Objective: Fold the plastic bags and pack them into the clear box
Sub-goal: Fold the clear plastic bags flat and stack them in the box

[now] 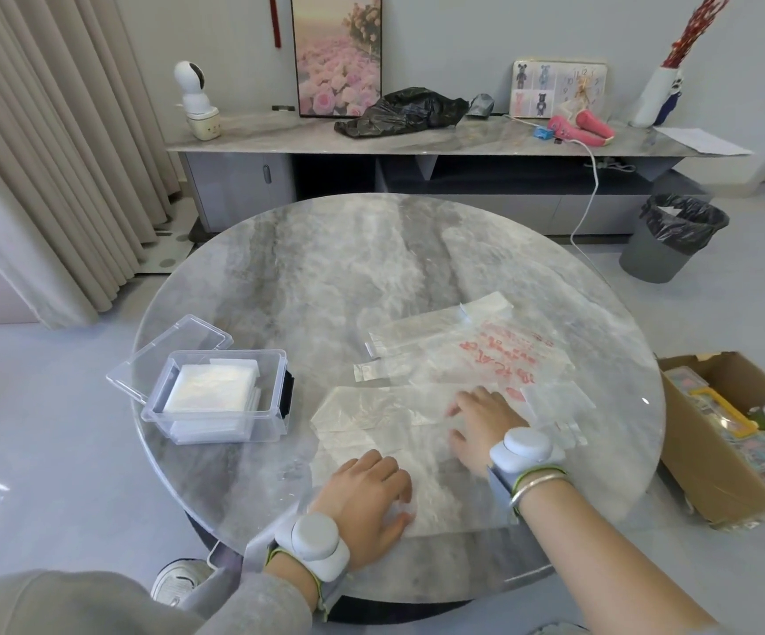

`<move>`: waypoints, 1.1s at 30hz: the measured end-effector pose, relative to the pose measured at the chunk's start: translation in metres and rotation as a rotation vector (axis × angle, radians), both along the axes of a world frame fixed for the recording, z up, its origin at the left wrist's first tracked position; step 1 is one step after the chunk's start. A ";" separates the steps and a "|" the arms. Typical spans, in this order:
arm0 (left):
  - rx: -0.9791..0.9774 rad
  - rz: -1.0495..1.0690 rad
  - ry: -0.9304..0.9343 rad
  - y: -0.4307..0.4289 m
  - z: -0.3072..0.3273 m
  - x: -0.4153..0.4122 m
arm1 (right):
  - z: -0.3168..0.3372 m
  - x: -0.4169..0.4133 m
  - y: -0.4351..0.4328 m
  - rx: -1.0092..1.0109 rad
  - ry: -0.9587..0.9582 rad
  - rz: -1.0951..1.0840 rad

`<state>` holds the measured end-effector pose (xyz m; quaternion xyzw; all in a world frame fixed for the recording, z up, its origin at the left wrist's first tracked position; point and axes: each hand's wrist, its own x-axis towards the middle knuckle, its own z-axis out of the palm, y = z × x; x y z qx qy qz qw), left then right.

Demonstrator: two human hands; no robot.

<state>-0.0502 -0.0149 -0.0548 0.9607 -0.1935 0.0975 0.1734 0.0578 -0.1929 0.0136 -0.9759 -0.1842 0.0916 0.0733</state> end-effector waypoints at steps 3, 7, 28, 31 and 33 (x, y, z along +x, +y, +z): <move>-0.016 -0.078 0.070 -0.003 0.001 -0.004 | -0.002 0.023 0.016 0.006 -0.022 0.093; -0.012 -0.110 0.091 -0.002 0.004 -0.007 | -0.008 0.046 0.028 -0.167 0.080 0.155; -0.123 0.323 -0.032 0.041 0.036 0.036 | 0.014 0.021 0.010 -0.189 -0.019 0.318; -0.014 0.169 0.099 0.042 0.045 0.044 | 0.020 0.016 0.002 -0.136 0.007 0.289; 0.050 0.131 0.118 0.043 0.045 0.044 | 0.021 0.013 -0.001 -0.180 -0.011 0.278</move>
